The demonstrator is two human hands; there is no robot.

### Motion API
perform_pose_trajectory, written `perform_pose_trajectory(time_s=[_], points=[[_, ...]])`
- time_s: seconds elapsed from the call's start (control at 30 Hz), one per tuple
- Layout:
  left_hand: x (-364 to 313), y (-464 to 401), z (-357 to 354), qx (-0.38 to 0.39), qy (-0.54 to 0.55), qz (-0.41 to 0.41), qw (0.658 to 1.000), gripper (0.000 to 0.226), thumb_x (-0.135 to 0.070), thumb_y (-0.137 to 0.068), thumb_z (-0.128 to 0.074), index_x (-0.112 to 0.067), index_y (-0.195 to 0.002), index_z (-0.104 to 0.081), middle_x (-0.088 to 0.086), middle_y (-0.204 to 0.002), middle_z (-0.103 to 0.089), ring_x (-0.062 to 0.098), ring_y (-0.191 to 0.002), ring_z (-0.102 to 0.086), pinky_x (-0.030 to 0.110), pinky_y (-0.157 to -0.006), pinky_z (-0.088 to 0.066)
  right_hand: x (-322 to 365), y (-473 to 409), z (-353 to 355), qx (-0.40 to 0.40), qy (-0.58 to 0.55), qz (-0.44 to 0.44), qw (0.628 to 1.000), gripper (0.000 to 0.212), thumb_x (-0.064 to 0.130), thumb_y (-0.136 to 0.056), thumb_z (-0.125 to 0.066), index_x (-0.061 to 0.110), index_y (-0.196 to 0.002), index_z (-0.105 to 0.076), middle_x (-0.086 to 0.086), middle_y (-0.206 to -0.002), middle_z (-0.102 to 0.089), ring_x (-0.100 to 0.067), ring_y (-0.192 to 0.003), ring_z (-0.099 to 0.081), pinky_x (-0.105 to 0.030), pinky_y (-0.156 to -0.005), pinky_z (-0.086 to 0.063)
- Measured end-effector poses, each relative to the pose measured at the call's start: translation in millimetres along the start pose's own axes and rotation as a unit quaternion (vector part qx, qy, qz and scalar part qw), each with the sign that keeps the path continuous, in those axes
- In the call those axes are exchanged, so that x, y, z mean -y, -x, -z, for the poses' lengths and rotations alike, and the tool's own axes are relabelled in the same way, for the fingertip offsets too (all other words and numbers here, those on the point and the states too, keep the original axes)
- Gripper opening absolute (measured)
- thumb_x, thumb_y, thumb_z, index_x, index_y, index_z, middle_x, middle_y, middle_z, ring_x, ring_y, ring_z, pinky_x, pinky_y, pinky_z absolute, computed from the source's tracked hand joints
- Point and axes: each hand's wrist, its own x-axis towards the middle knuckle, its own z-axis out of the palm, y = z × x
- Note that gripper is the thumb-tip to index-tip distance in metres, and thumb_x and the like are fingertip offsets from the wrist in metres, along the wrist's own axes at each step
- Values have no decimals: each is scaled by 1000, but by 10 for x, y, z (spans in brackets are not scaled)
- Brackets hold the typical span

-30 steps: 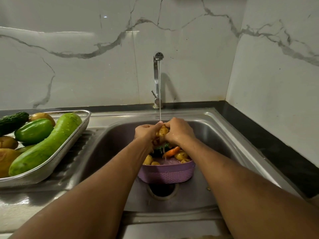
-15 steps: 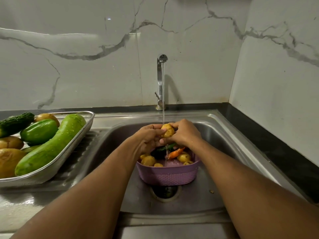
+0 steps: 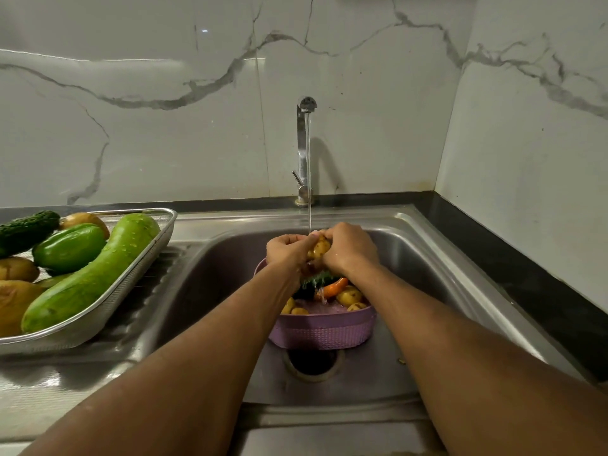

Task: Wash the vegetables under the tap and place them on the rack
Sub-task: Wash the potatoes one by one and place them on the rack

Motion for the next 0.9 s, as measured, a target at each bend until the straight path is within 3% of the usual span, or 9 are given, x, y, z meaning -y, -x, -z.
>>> perform_pose_trajectory(time_s=[0.17, 0.3, 0.43, 0.67, 0.8, 0.9], points=[[-114, 88, 55, -1, 16, 12, 1000, 44, -46, -72, -90, -12, -93, -74, 7, -84, -77, 22, -77, -76, 36, -64, -65, 74, 6, 39, 2, 3, 41, 999, 34, 27, -91, -76, 25, -124, -69, 3, -93, -65, -17, -84, -62, -34, -74, -56], [-187, 100, 119, 64, 21, 41, 997, 33, -33, -81, -85, -7, -100, -76, 13, -90, -79, 26, -80, -78, 41, -71, -66, 25, -9, 48, 22, -59, 30, 998, 49, 43, -78, -88, 37, -123, -70, 8, -99, -71, -15, -90, -66, -35, -78, -58], [-222, 72, 219, 135, 20, 60, 989, 29, -20, -93, -74, -1, -116, -72, 20, -107, -76, 26, -80, -73, 31, -57, -61, -42, -25, 58, 61, -112, 20, 992, 55, 53, -63, -94, 34, -111, -74, 11, -94, -74, -12, -89, -69, -42, -84, -61], [-245, 18, 308, 223, 48, 56, 972, 32, -4, -100, -60, 1, -132, -60, 23, -118, -69, 18, -67, -72, 33, -65, -64, -107, -42, 98, 67, -184, -8, 981, 86, 43, -60, -98, 25, -137, -64, 0, -120, -74, -18, -106, -69, -42, -91, -61], [-221, 40, 283, 200, 42, 49, 978, 30, -6, -98, -65, 0, -128, -64, 21, -114, -74, 23, -80, -75, 36, -71, -65, -62, -36, 80, 54, -151, 11, 987, 70, 45, -63, -96, 29, -126, -71, 6, -106, -75, -14, -95, -69, -41, -88, -61], [-241, 64, 222, 163, 51, 37, 985, 29, -10, -94, -72, -1, -121, -66, 19, -104, -76, 21, -72, -75, 35, -64, -64, -37, -66, 80, 26, -135, 3, 990, 49, 45, -67, -94, 30, -110, -75, 10, -93, -74, -10, -86, -69, -38, -82, -61]])
